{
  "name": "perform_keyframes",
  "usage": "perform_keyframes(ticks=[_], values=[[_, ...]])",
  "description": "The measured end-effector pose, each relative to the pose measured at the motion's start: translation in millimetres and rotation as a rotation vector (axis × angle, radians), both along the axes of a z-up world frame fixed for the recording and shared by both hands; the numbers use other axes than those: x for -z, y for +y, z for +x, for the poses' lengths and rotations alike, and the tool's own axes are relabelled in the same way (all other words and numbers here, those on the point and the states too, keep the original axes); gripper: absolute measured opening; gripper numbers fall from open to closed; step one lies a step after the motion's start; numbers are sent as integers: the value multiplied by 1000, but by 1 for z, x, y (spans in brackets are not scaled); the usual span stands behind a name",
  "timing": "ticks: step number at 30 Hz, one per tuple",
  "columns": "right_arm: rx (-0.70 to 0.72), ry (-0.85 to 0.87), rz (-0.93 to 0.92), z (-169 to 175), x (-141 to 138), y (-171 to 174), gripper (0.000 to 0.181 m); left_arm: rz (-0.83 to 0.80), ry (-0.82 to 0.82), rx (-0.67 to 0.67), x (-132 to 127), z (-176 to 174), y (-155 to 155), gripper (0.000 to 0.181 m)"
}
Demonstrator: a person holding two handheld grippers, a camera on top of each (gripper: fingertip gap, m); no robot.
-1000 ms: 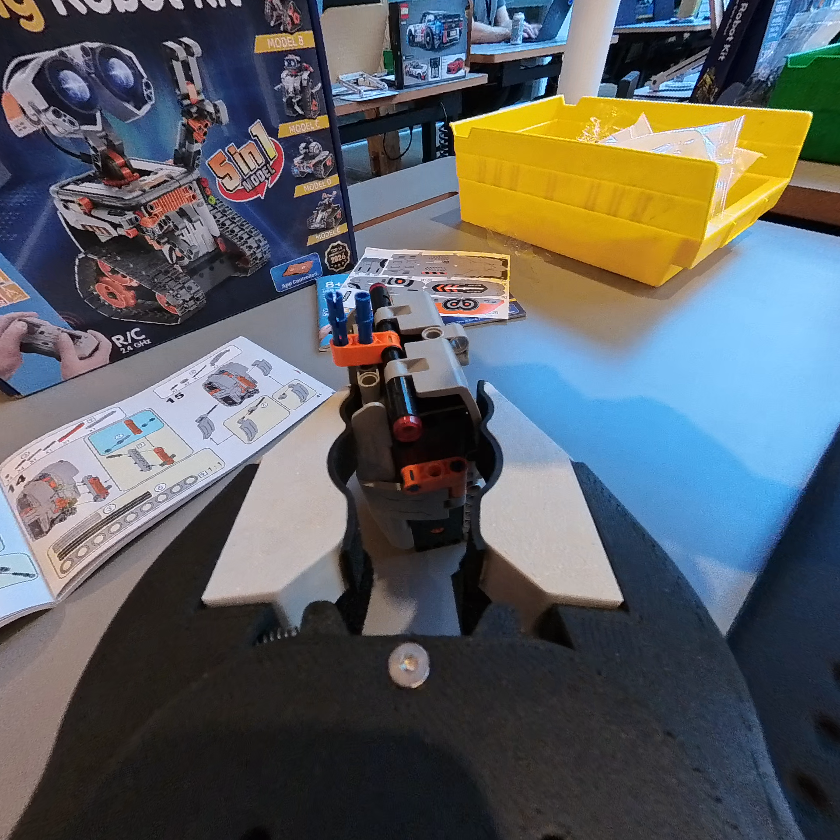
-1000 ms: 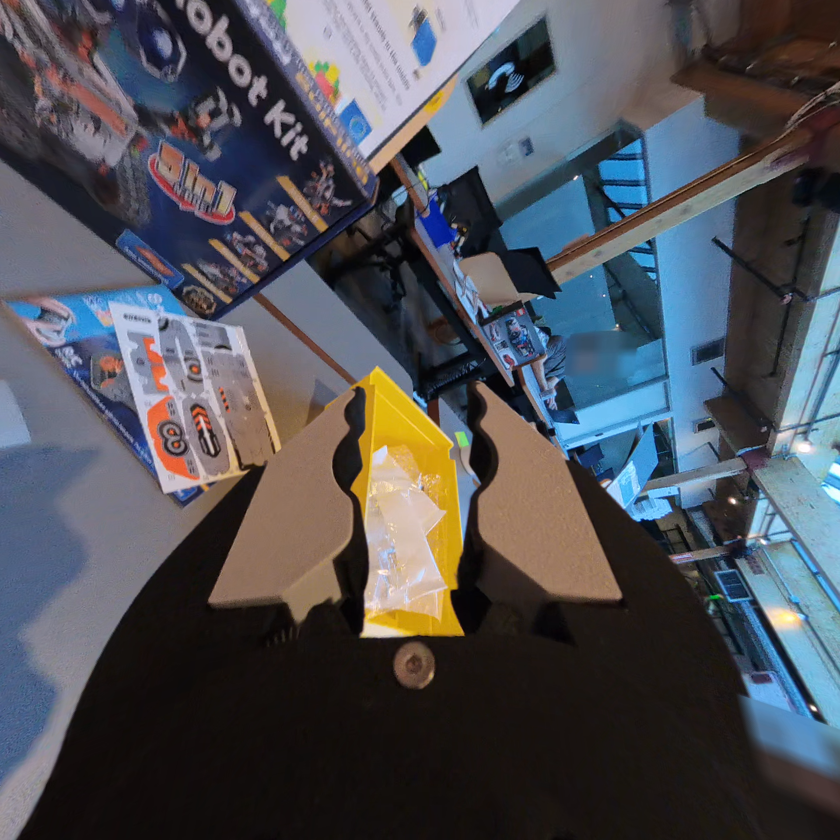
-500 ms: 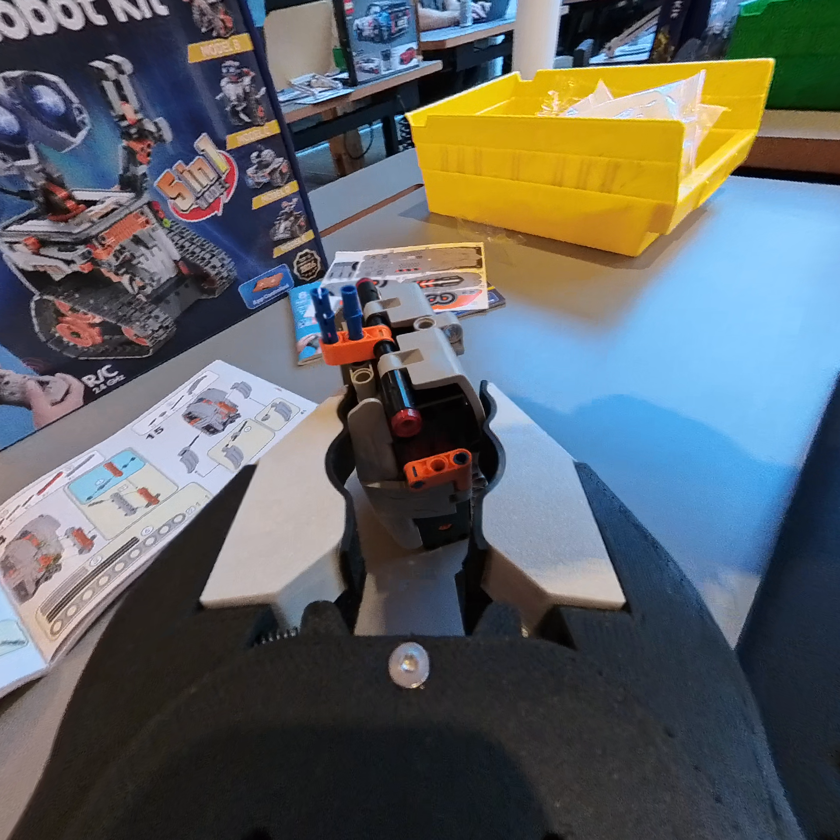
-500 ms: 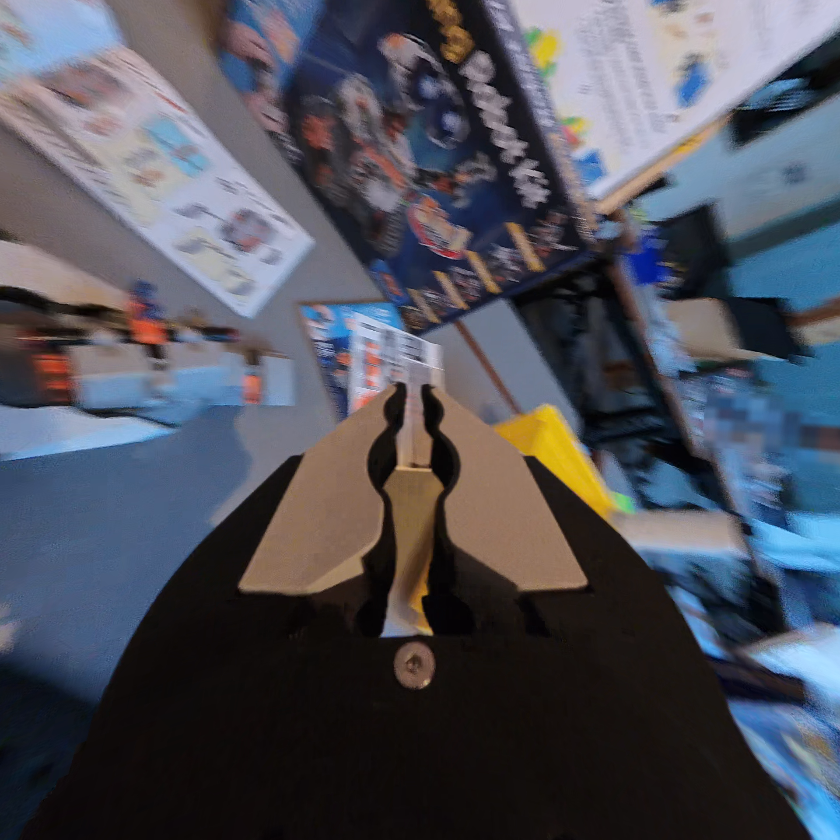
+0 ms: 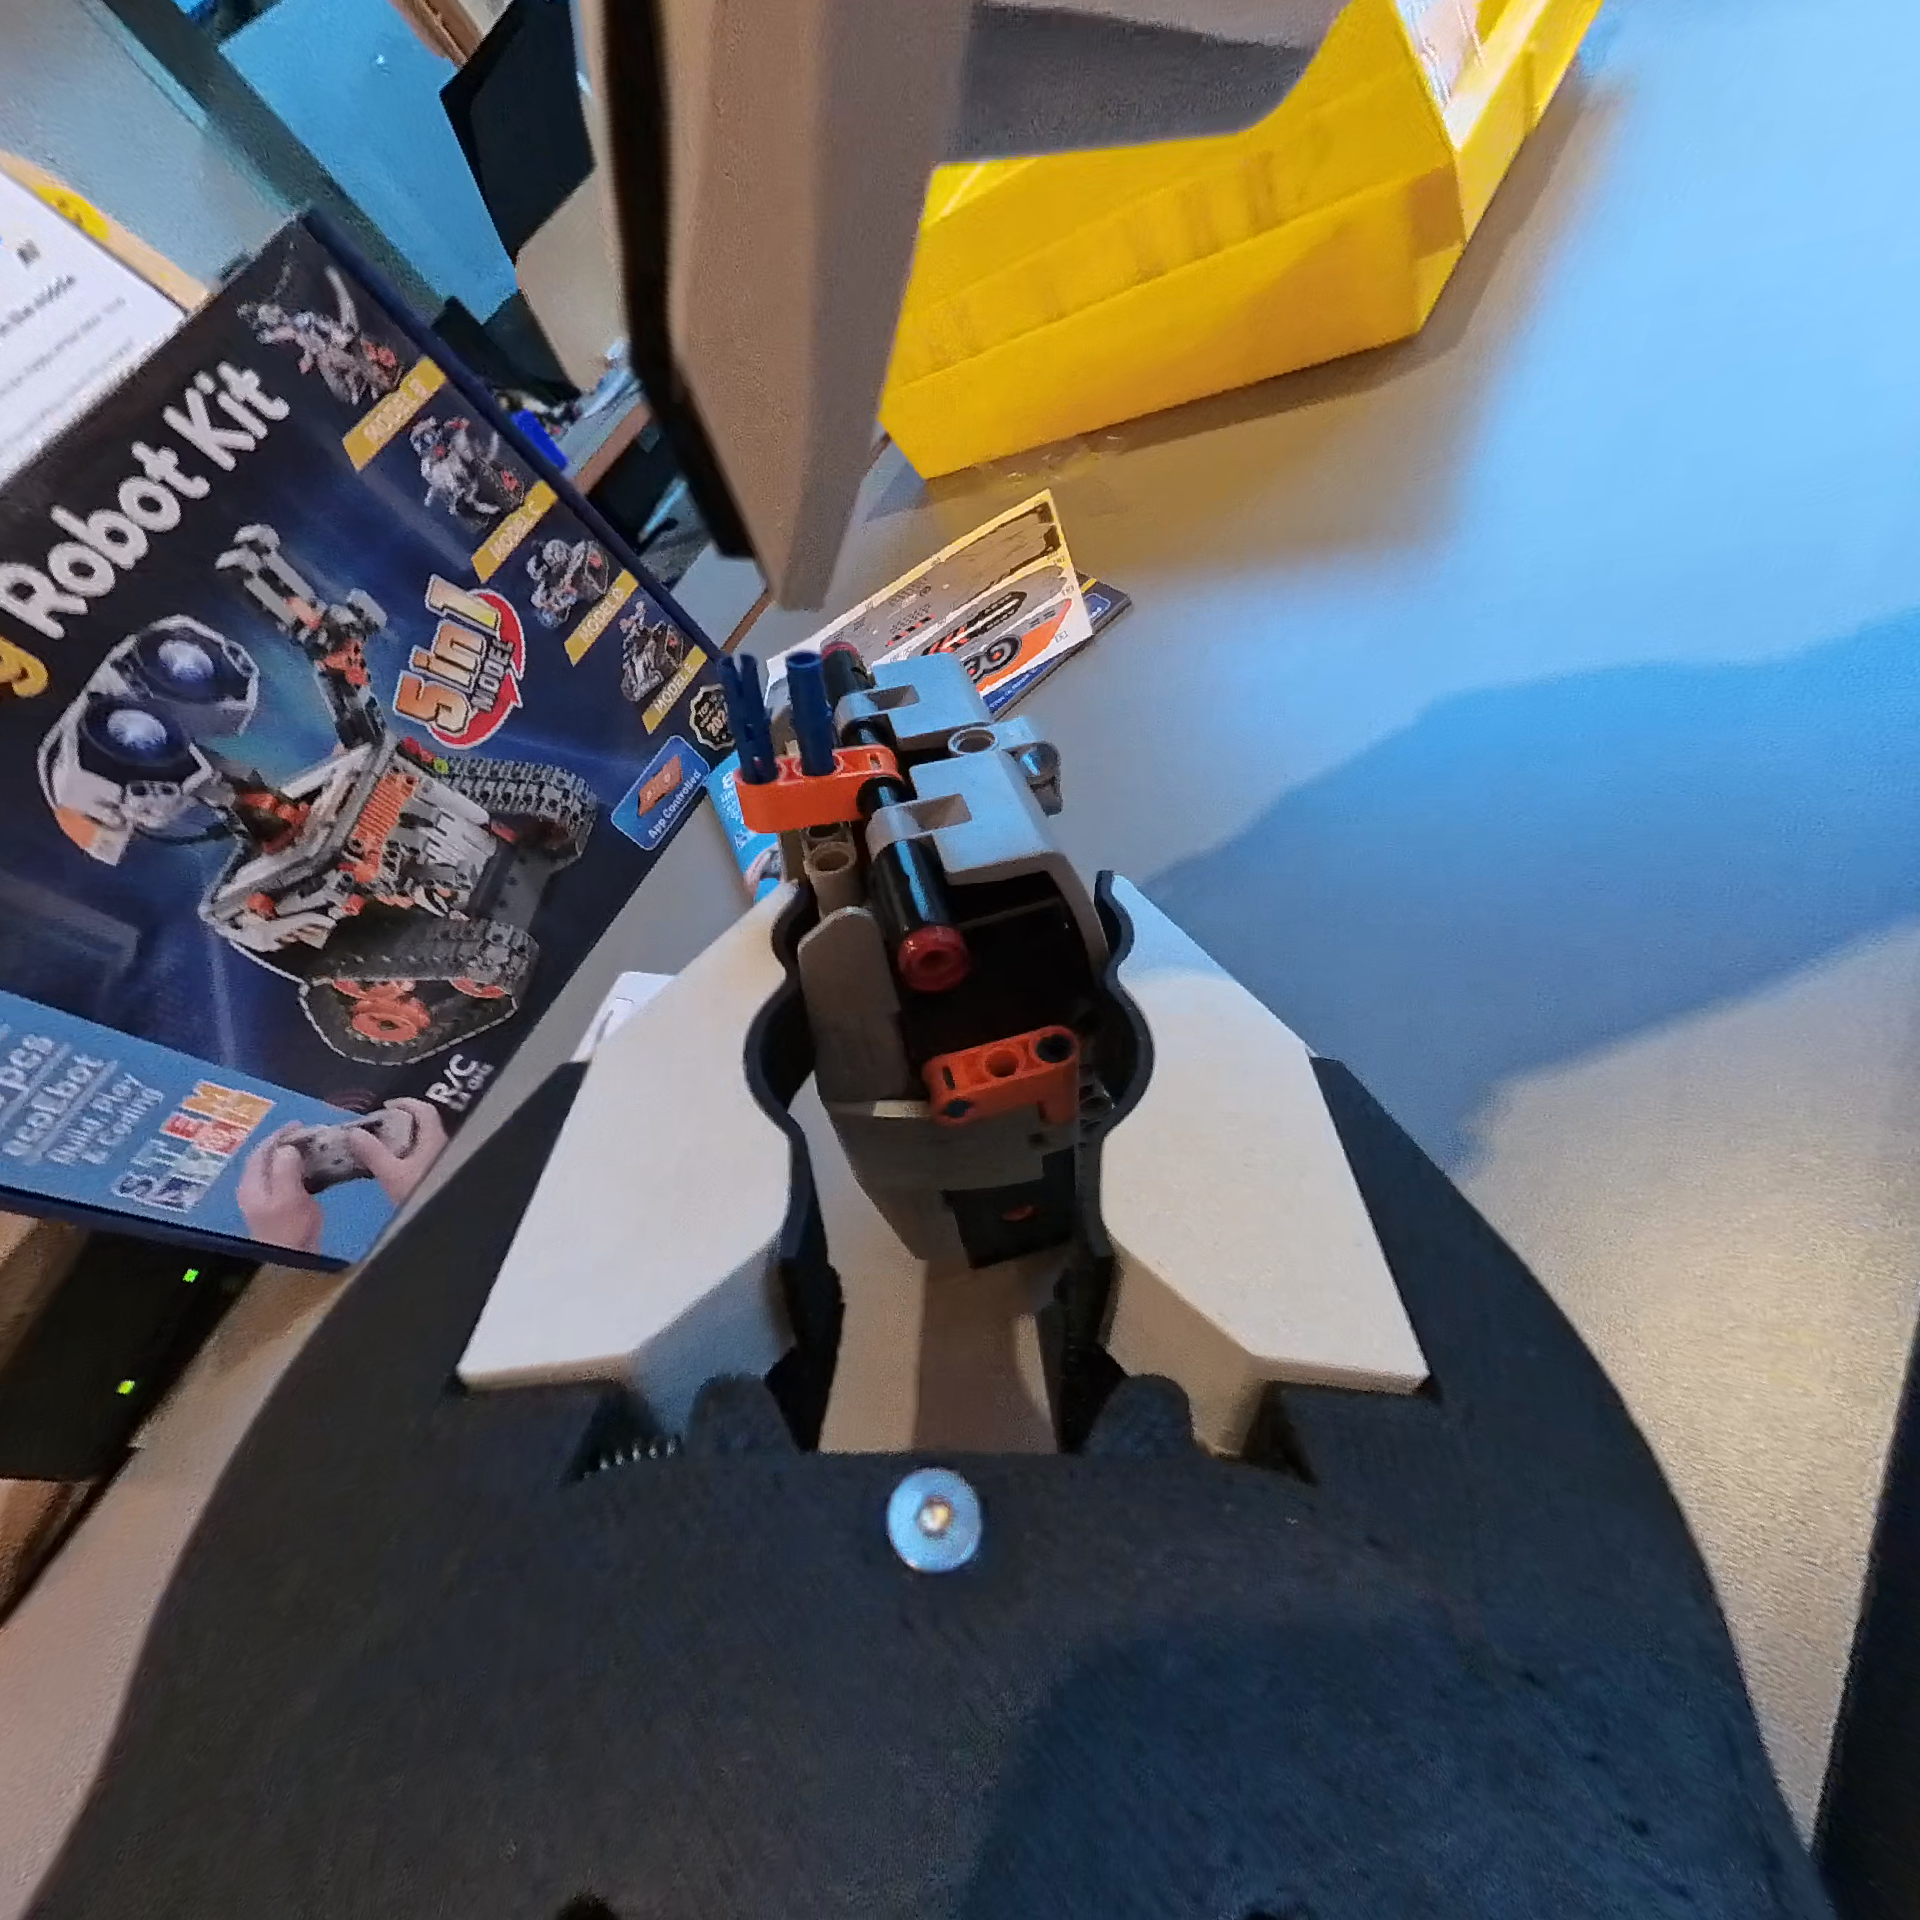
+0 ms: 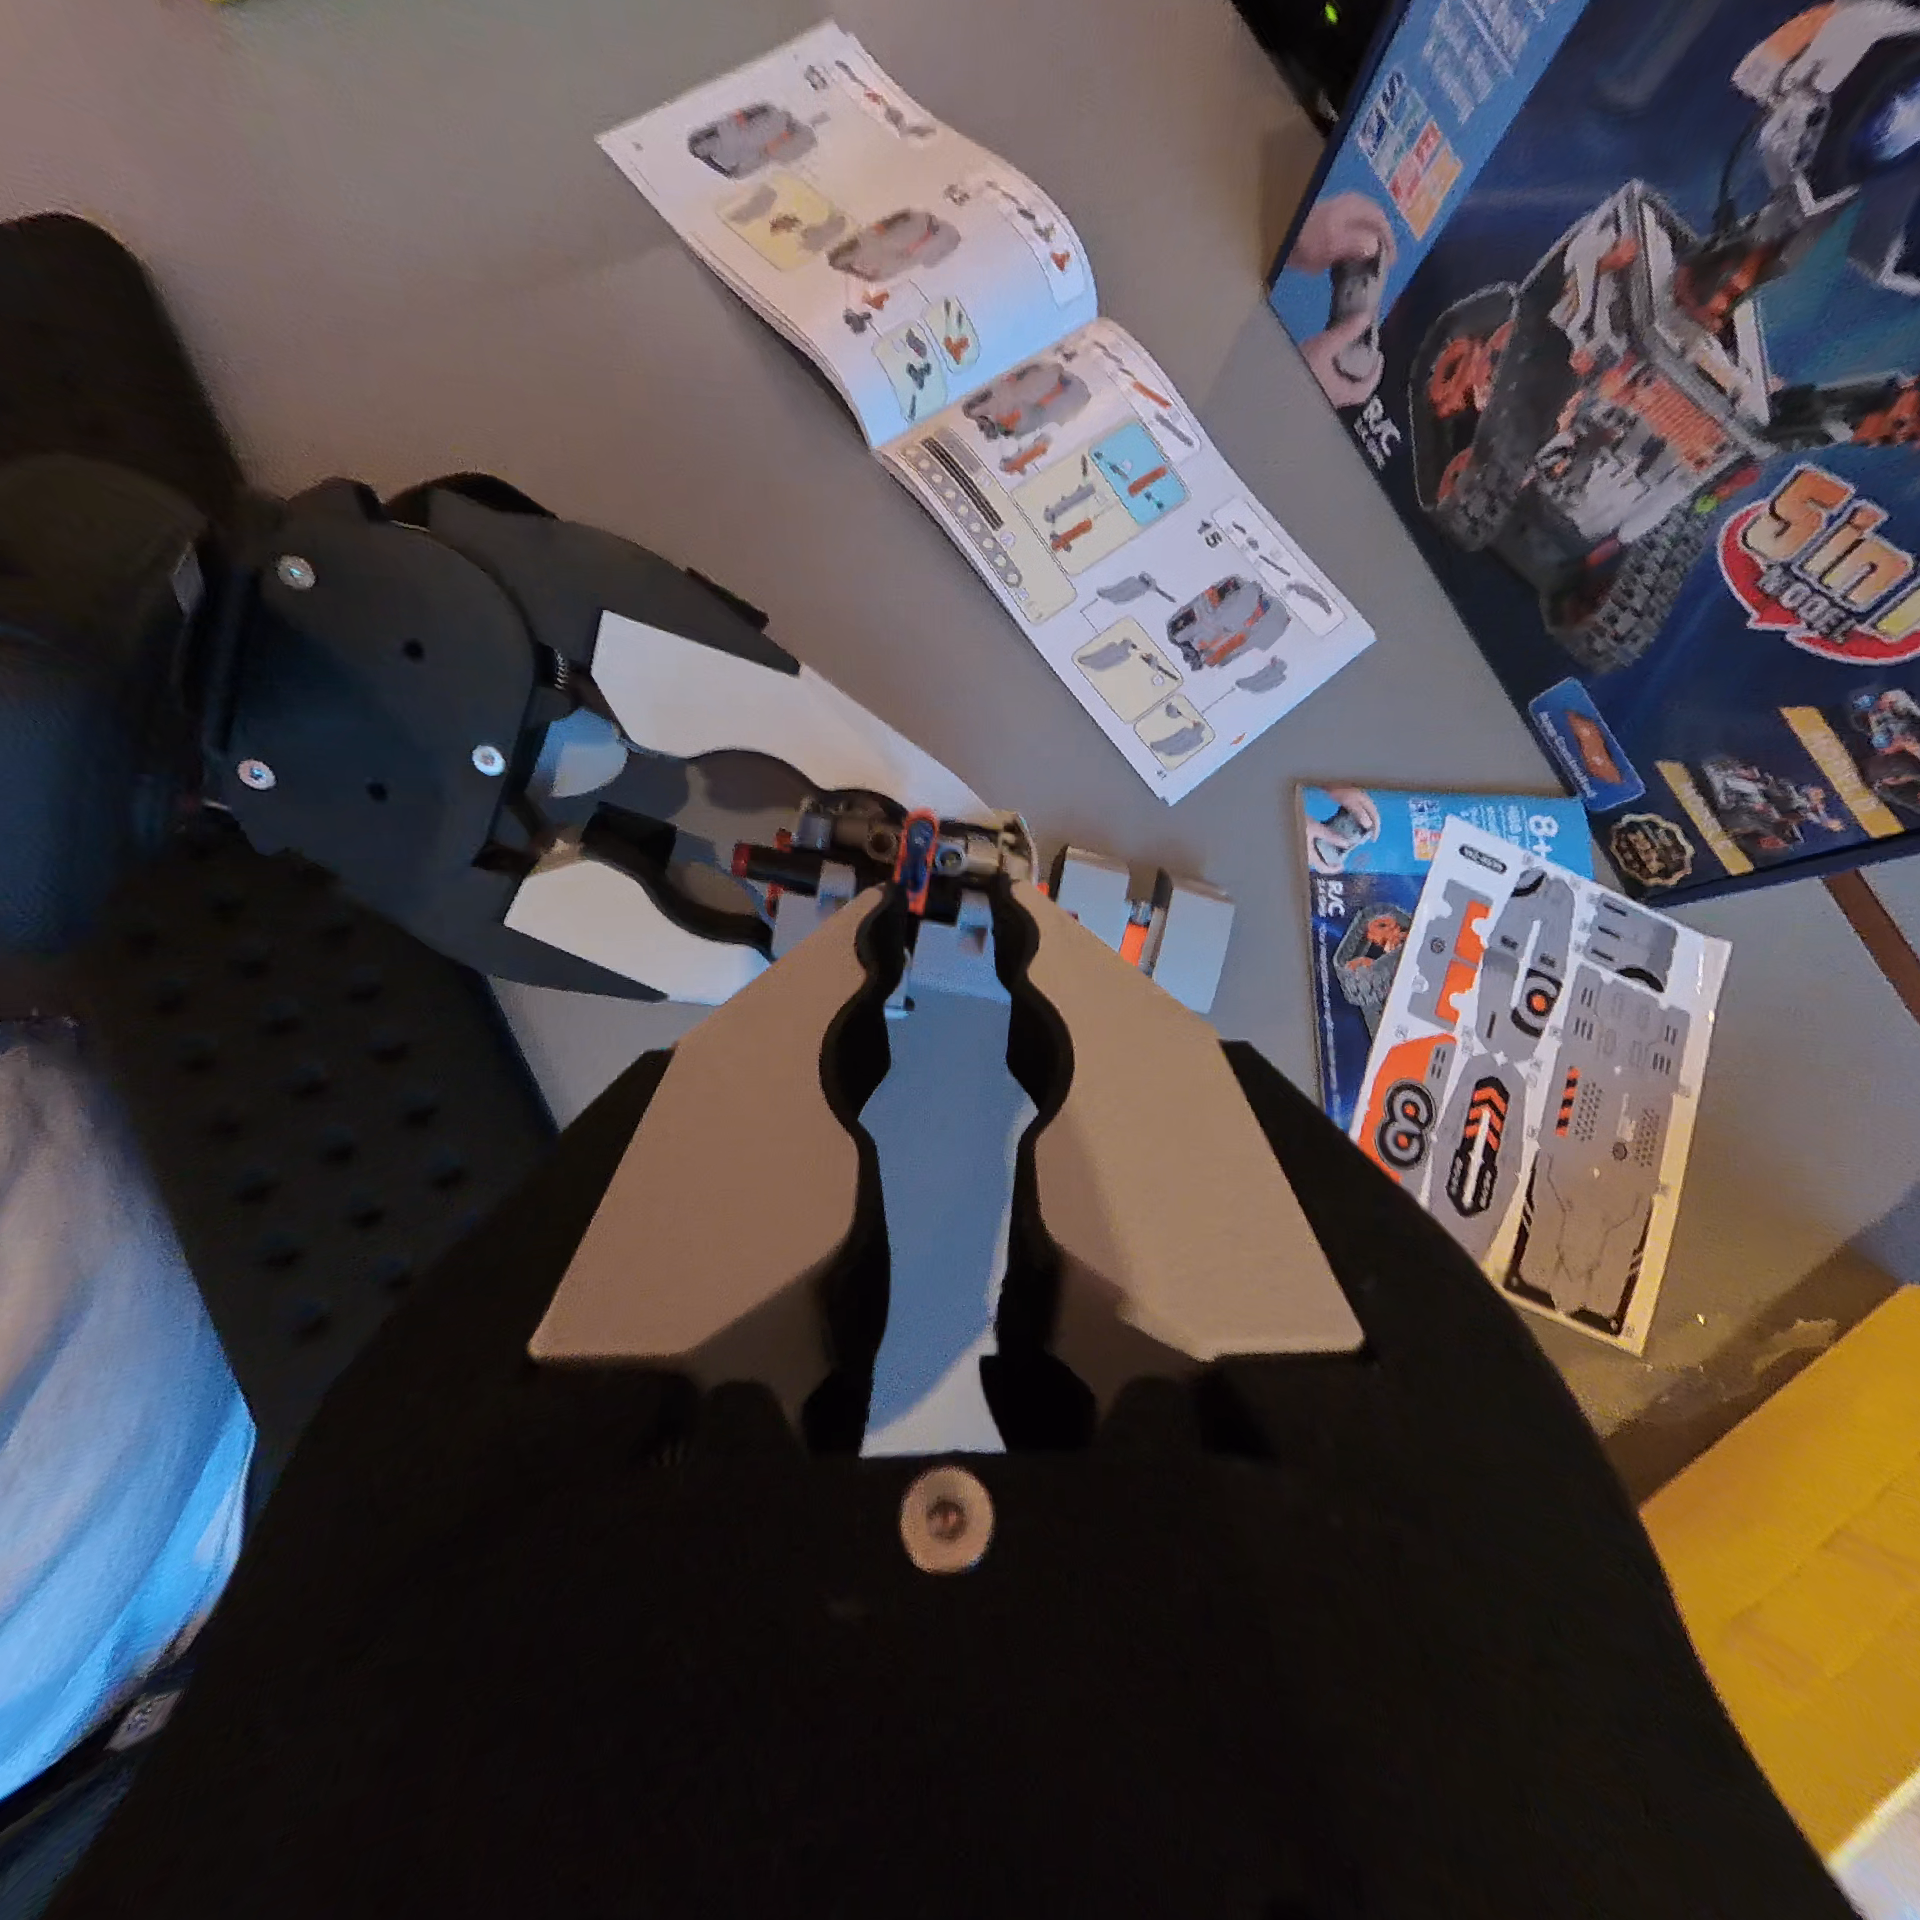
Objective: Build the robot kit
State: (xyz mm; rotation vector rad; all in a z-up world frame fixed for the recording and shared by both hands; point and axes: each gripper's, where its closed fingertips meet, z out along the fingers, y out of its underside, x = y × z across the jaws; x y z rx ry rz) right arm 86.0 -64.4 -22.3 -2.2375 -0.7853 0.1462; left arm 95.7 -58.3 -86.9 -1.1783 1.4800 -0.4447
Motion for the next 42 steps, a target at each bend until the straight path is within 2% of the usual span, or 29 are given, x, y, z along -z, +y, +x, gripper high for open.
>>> perform_keyframes(ticks=[7,11,20,26,31,42], values=[[25,6,16,-2,10,-12,15,98,33,-5,2,2,-8,51],[44,46,51,-4,10,-12,5,98,33,3,2,3,-8,51],[99,128,32,-3,16,-12,4,82,33,13,3,3,-9,51],[140,133,51,-3,16,-10,4,68,38,12,3,4,-9,51],[133,116,8,0,20,-14,4,110,67,15,4,6,-13,51],[114,93,13,-1,20,-11,4,75,68,4,4,5,-11,50]])
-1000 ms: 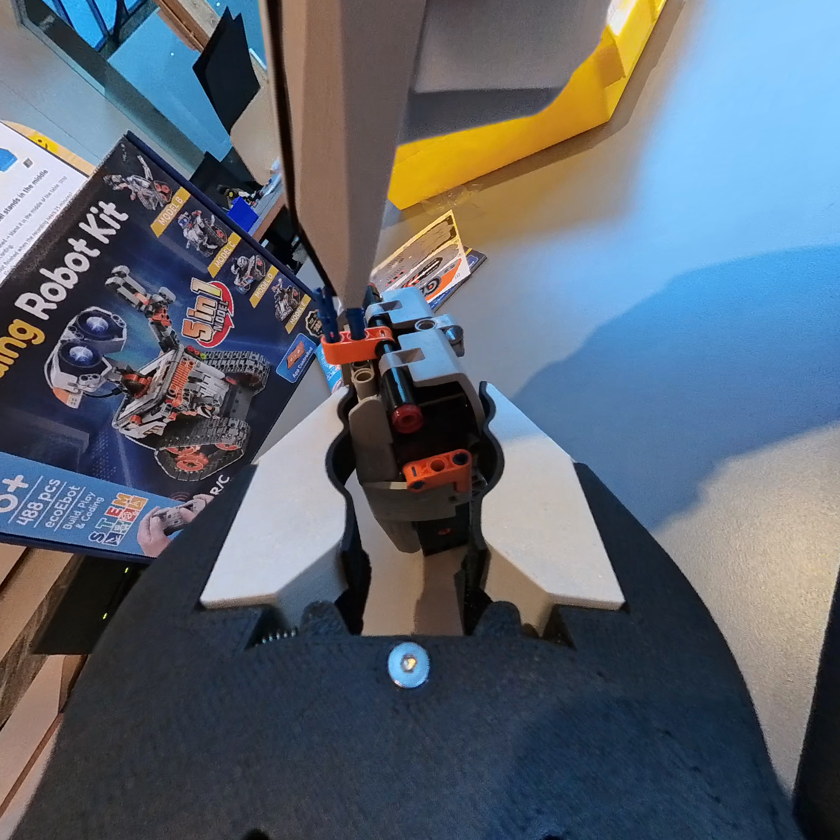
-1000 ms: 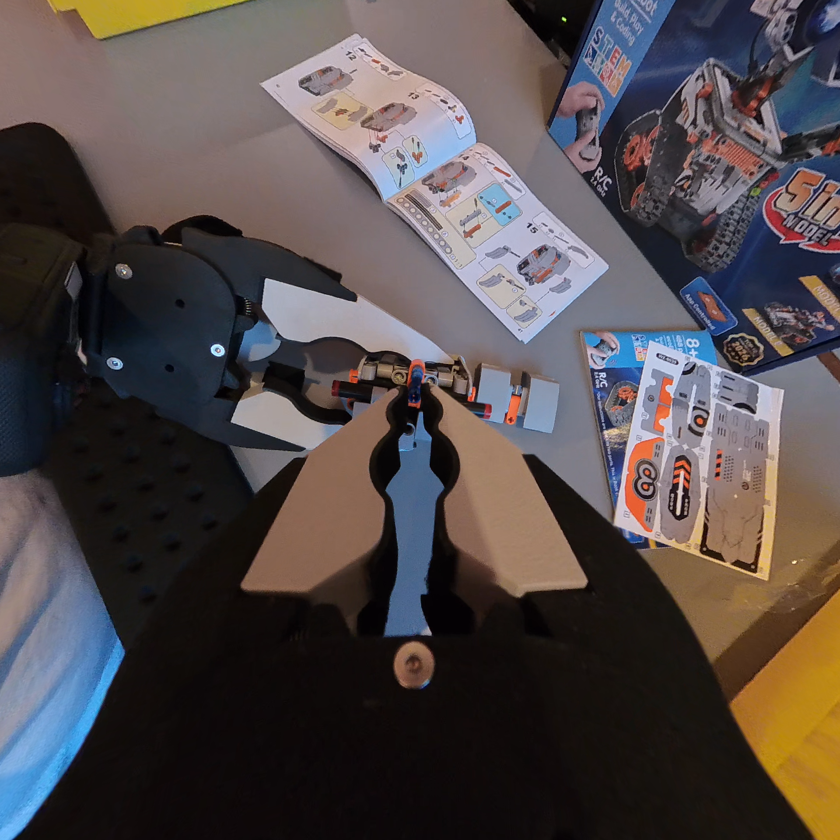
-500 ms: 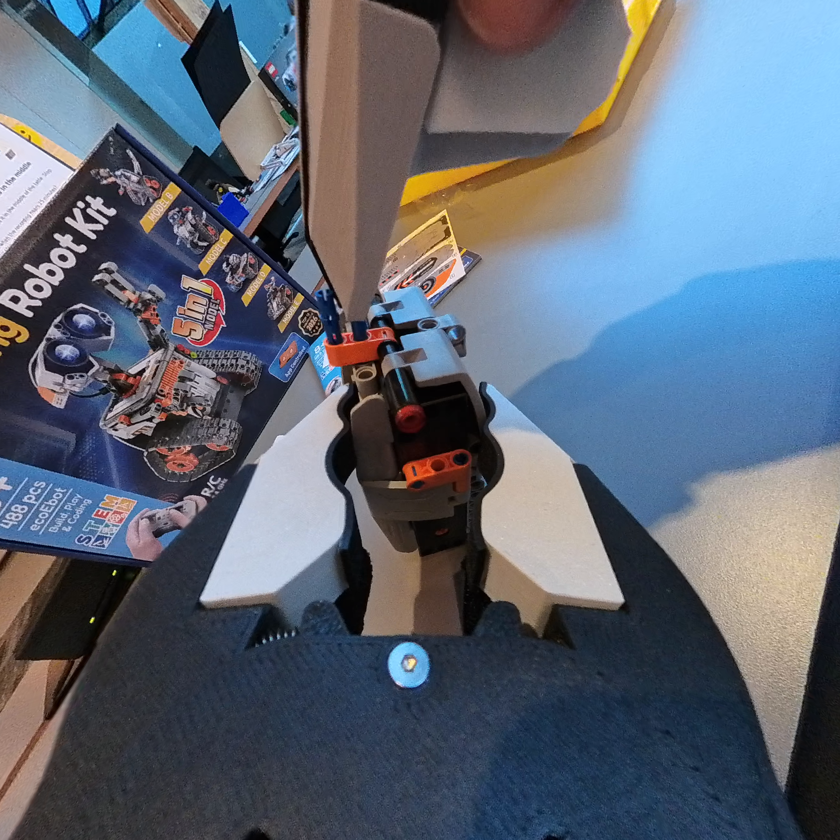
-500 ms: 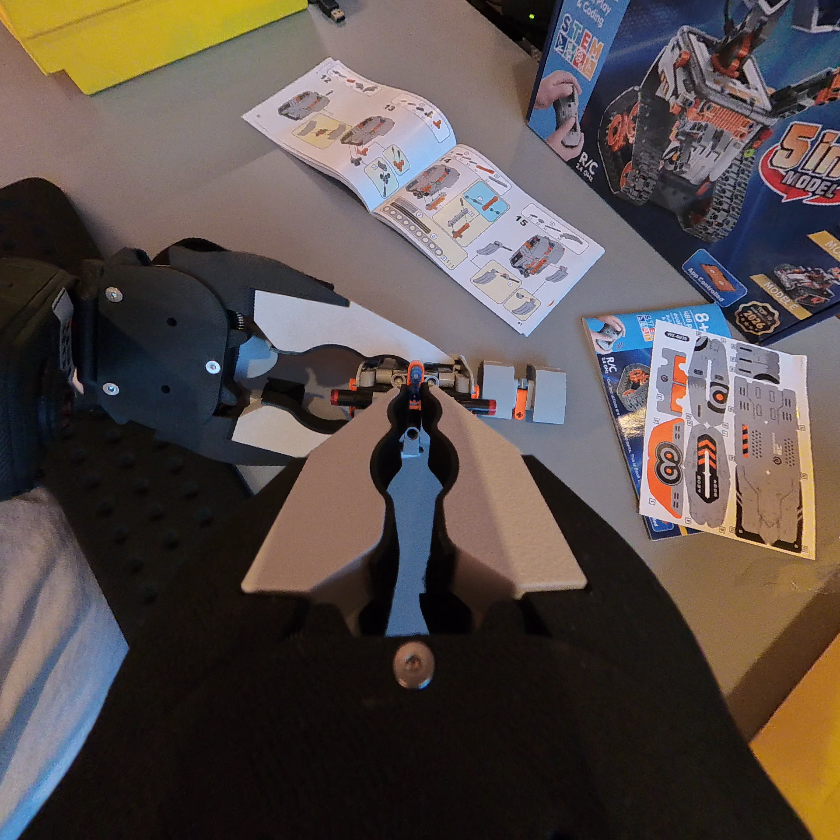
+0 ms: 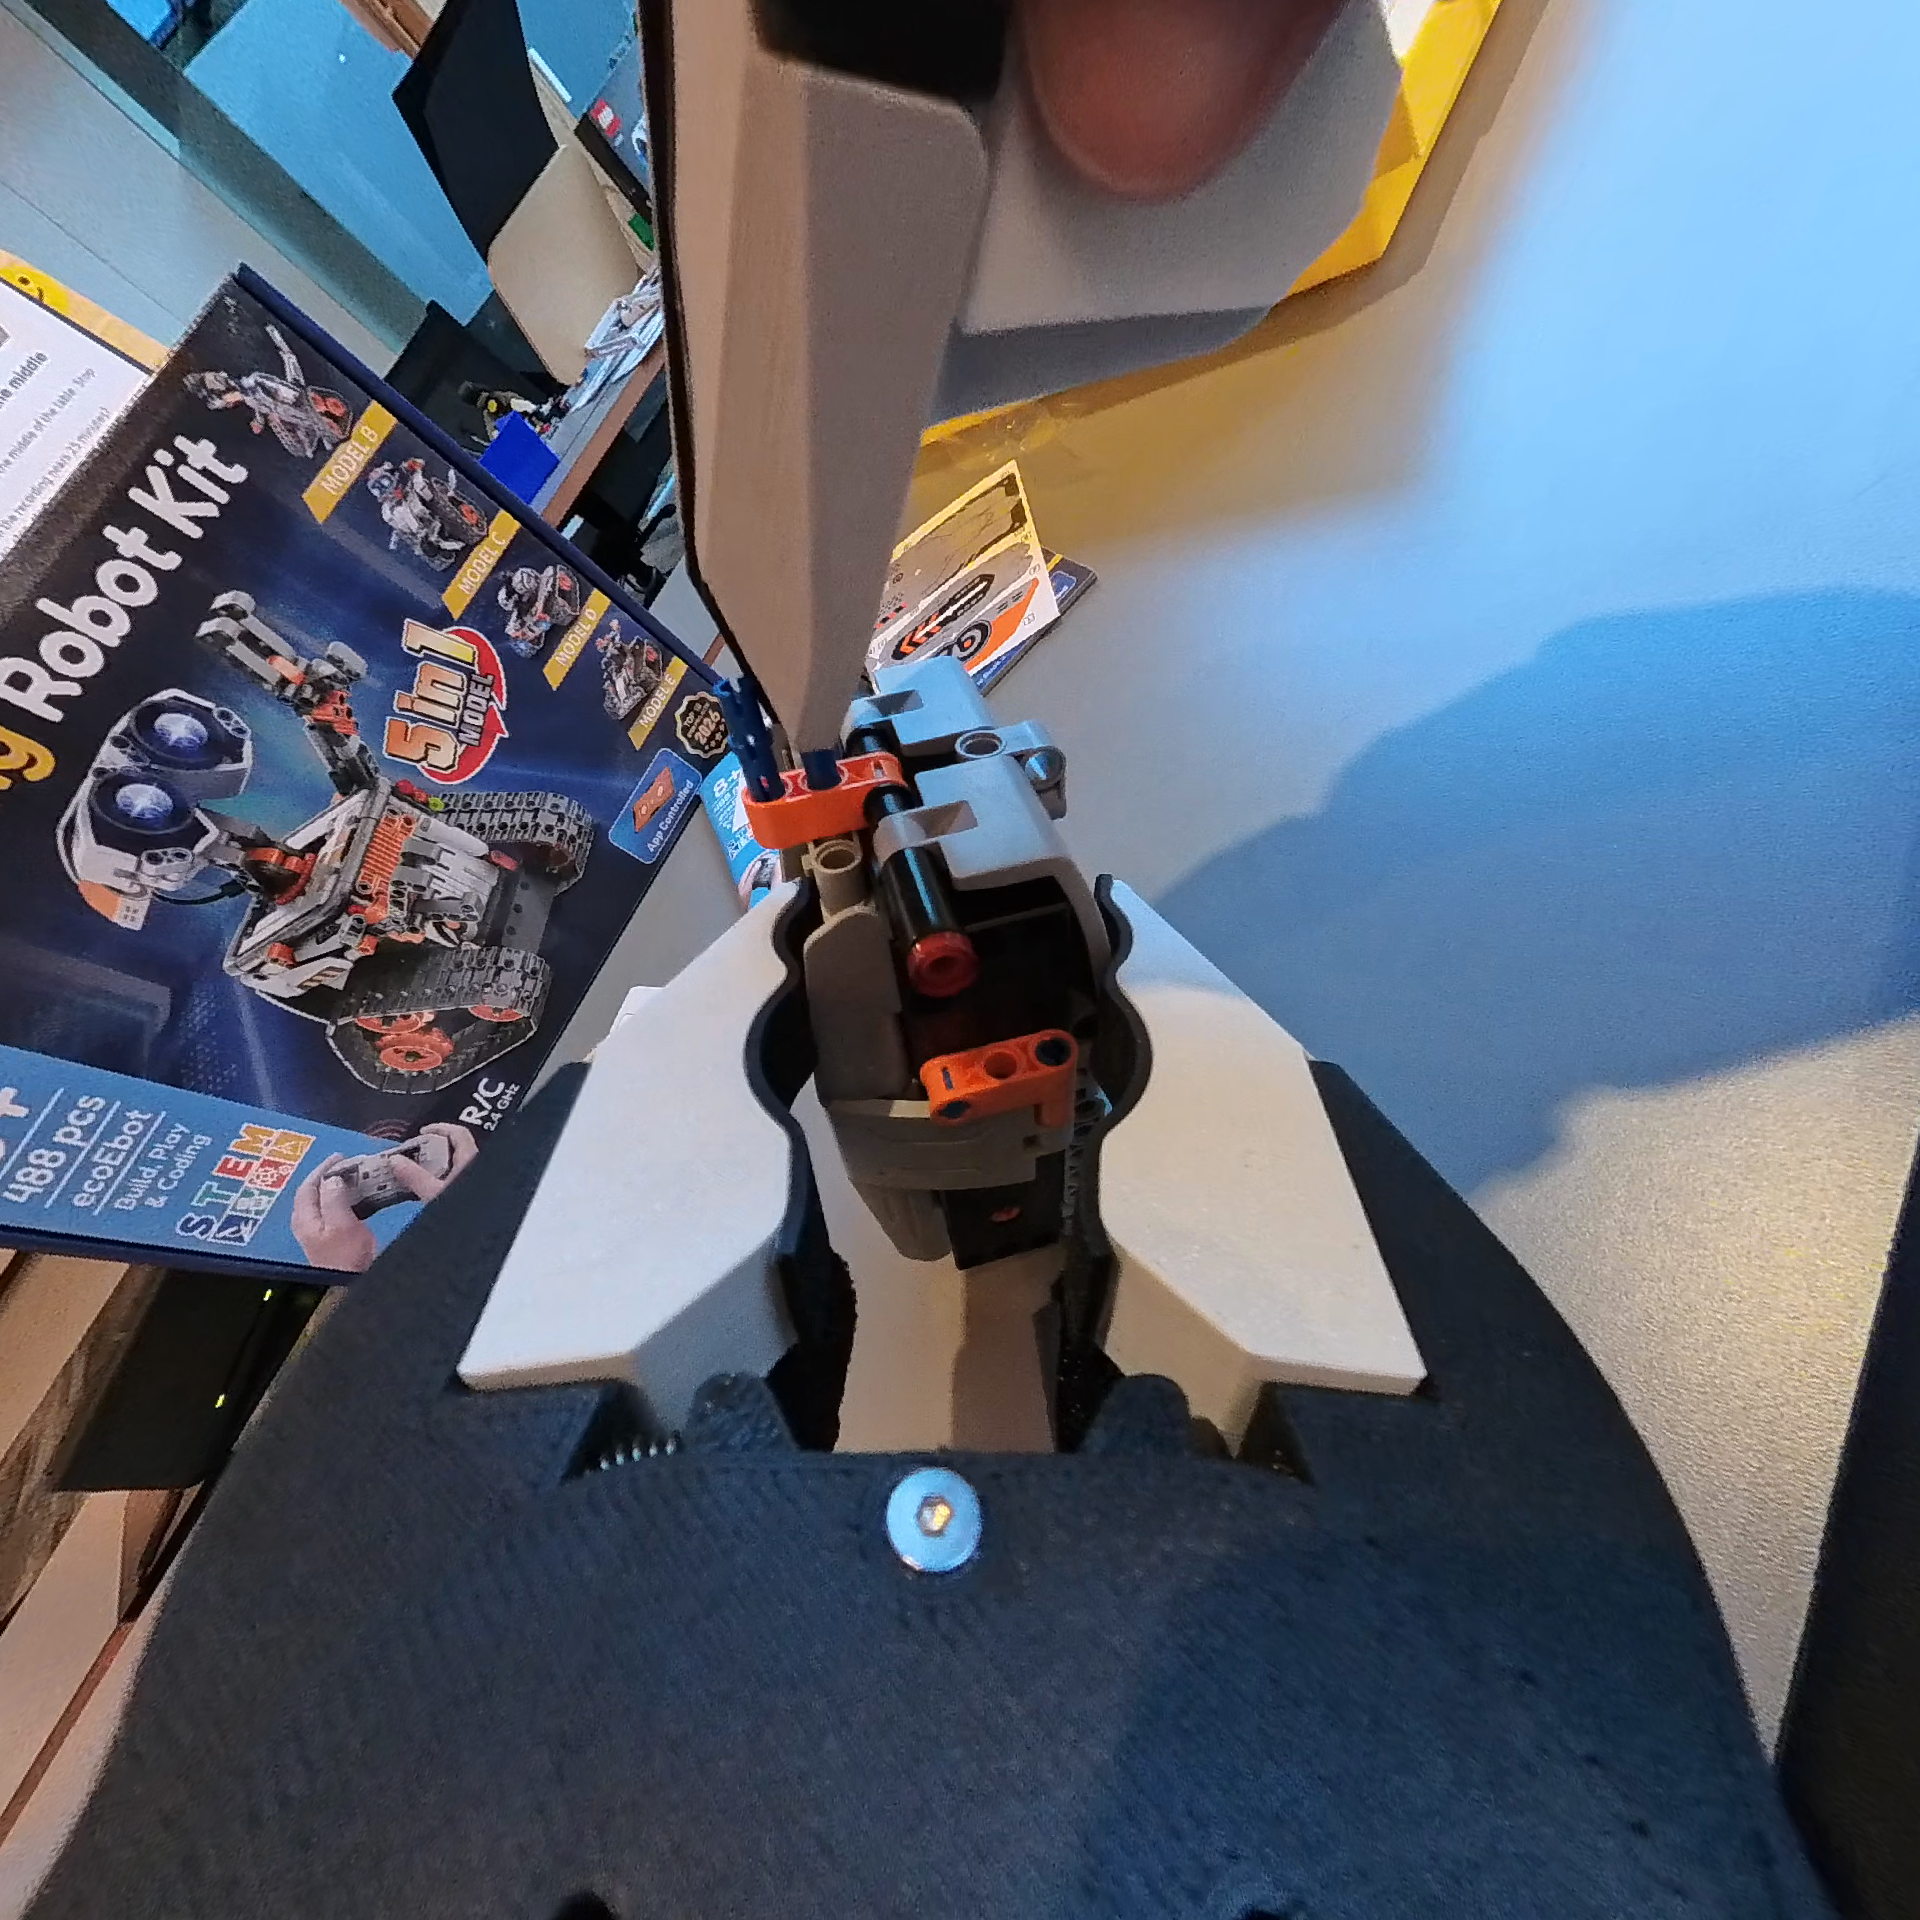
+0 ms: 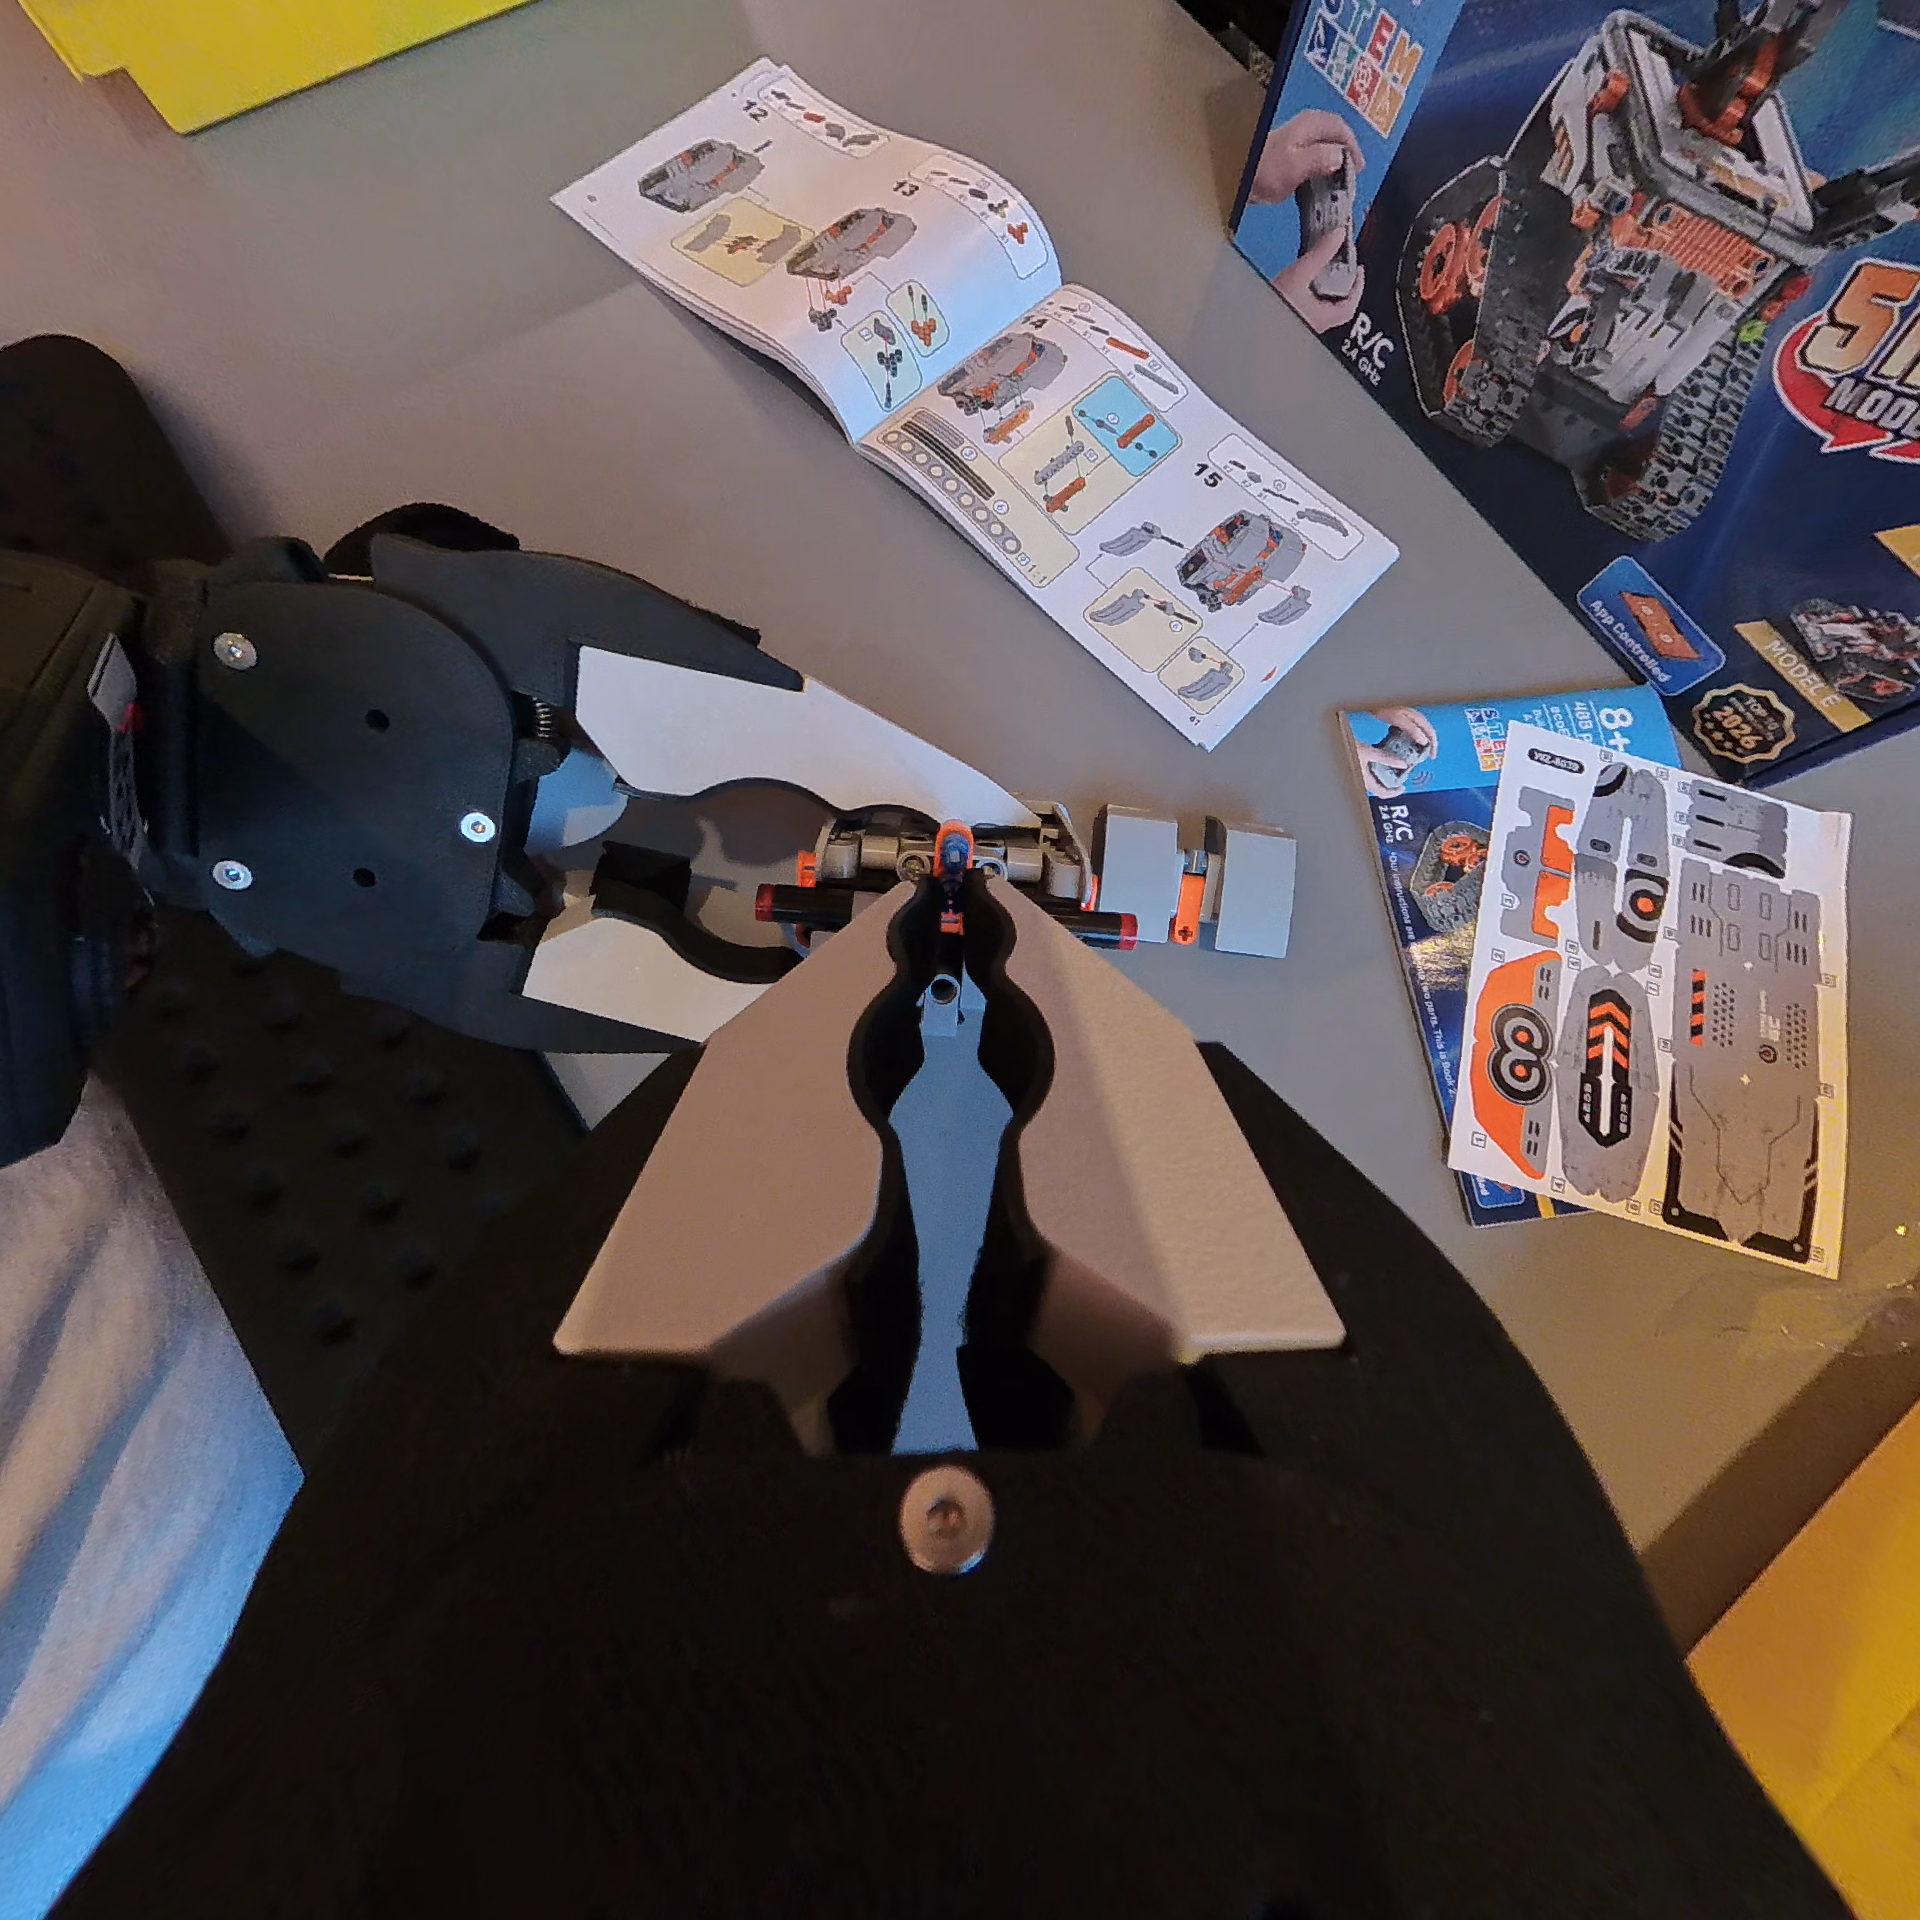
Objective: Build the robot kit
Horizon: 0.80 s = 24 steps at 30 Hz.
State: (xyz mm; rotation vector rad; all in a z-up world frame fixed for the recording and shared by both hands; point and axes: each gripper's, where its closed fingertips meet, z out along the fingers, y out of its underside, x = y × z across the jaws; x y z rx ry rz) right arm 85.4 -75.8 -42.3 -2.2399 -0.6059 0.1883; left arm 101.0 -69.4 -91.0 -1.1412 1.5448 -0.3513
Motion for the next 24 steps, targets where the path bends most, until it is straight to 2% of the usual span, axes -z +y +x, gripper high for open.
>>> perform_keyframes(ticks=[7,10,13,21,24], values=[[106,8,39,-1,0,3,4,-21,0,-11,0,0,1,50],[7,-23,33,-1,1,-1,3,2,10,0,1,0,-1,50],[-50,51,7,1,2,-3,4,12,22,4,2,1,-3,49],[167,67,52,-1,0,8,5,-56,-3,-26,-1,0,4,49],[88,-10,48,-3,0,6,4,-50,-3,-19,0,-1,3,49]])
